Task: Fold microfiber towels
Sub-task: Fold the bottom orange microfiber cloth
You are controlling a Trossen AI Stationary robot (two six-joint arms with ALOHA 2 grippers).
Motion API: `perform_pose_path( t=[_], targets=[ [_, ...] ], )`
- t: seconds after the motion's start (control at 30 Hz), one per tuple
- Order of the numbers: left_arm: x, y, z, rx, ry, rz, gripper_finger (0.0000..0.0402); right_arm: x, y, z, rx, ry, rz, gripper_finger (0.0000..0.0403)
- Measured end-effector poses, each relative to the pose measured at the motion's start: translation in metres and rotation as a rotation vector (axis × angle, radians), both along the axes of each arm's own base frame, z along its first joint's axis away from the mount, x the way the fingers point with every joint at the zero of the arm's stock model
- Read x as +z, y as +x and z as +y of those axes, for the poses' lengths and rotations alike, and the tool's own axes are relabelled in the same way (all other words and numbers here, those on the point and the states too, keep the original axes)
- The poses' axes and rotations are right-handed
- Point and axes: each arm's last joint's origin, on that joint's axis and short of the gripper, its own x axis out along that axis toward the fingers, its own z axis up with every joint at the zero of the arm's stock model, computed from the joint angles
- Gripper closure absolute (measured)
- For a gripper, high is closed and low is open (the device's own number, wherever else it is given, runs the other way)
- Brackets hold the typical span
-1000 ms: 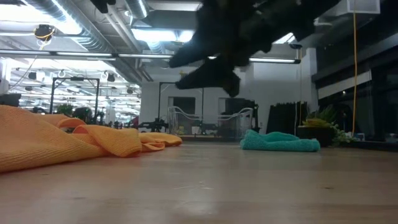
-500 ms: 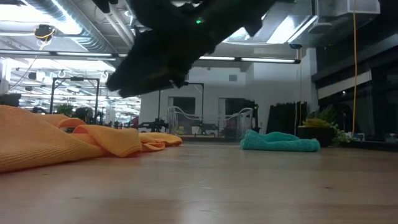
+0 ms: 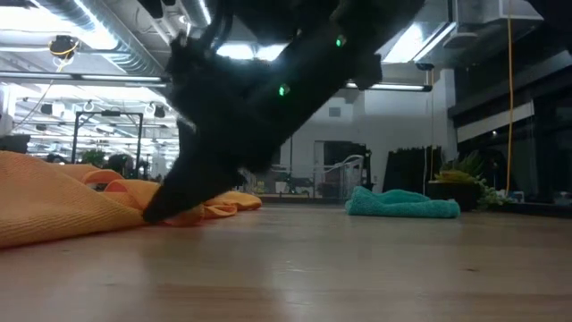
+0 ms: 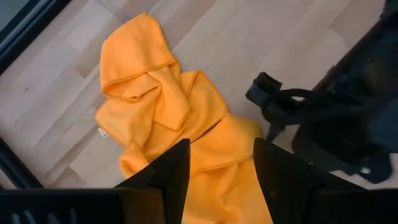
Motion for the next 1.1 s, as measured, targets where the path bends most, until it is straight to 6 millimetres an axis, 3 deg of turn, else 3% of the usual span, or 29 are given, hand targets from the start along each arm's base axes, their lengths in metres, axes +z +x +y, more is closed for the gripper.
perform_pose_path(
  t=[0.13, 0.4, 0.8, 1.1],
  targets=[
    [0.0, 0.0, 0.0, 0.0, 0.0, 0.0, 0.0233, -0.003, -0.001, -0.001, -0.006, -0.006, 0.019, 0.0202],
    [0.0, 0.0, 0.0, -0.001, 0.0, 0.0, 0.0233, 0.008, -0.001, 0.008, 0.049, -0.066, -0.035, 0.0202],
    [0.0, 0.0, 0.0, -0.002, 0.0, 0.001, 0.0233, 0.001, 0.006, -0.028, -0.02, -0.02, 0.008, 0.0202],
    [0.0, 0.0, 0.0, -0.002, 0.0, 0.001, 0.0233, -0.02, 0.004, -0.032, -0.03, 0.017, 0.106, 0.0202]
  ],
)
